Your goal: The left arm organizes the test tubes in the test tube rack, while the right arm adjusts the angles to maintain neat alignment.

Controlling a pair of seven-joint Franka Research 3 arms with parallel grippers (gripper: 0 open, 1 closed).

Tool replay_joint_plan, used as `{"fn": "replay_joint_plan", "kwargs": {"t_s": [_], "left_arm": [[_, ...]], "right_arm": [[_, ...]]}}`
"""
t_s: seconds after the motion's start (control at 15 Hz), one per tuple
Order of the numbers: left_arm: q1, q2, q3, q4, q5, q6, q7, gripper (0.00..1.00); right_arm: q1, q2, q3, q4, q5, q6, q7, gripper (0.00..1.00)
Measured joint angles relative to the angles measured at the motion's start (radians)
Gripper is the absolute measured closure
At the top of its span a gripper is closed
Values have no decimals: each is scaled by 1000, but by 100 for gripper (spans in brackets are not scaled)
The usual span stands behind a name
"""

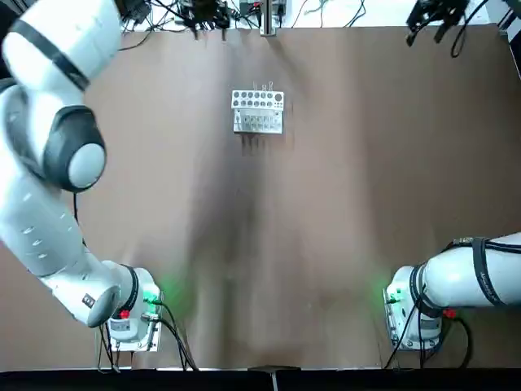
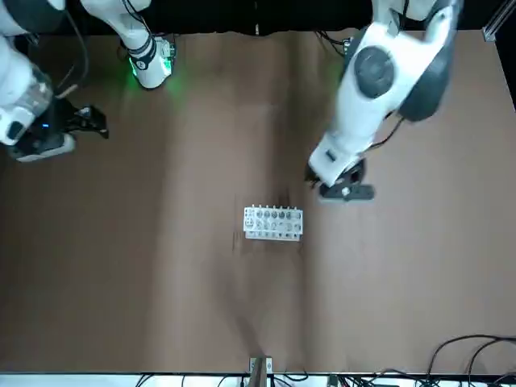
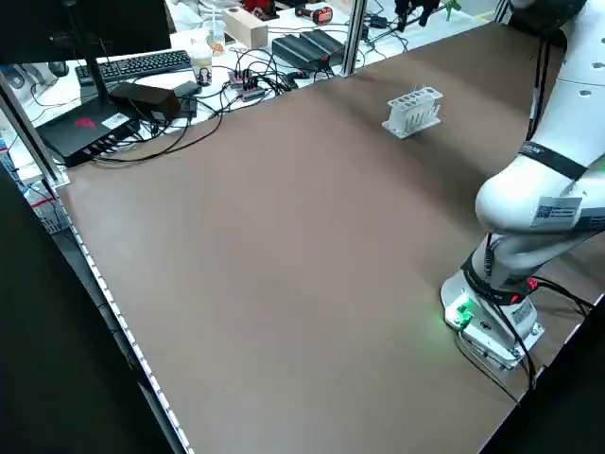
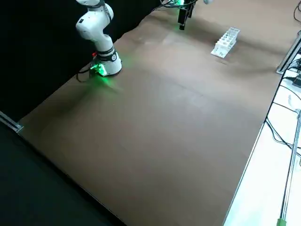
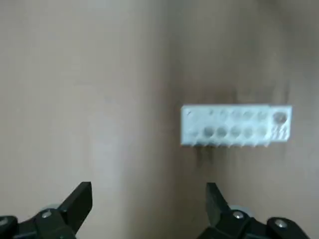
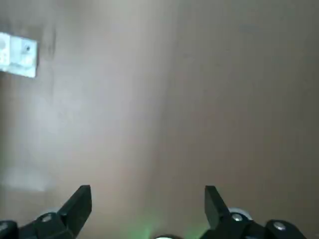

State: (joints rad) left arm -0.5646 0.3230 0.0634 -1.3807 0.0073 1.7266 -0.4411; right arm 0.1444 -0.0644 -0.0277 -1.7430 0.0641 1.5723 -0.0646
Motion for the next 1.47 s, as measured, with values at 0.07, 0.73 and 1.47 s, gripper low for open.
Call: {"fn": "replay_joint_plan", "kwargs": {"t_s": [0.07,0.73,1.47], "left_arm": [[23,-36,-1,-1,0,-66,64,0],[386,-377,-2,-225,-70,-235,530,0],[499,-398,2,-230,-64,-279,644,0]], "right_arm": [[28,8,2,-2,0,0,0,0],[241,140,6,6,94,127,4,0],[532,518,7,243,212,424,493,68]]}}
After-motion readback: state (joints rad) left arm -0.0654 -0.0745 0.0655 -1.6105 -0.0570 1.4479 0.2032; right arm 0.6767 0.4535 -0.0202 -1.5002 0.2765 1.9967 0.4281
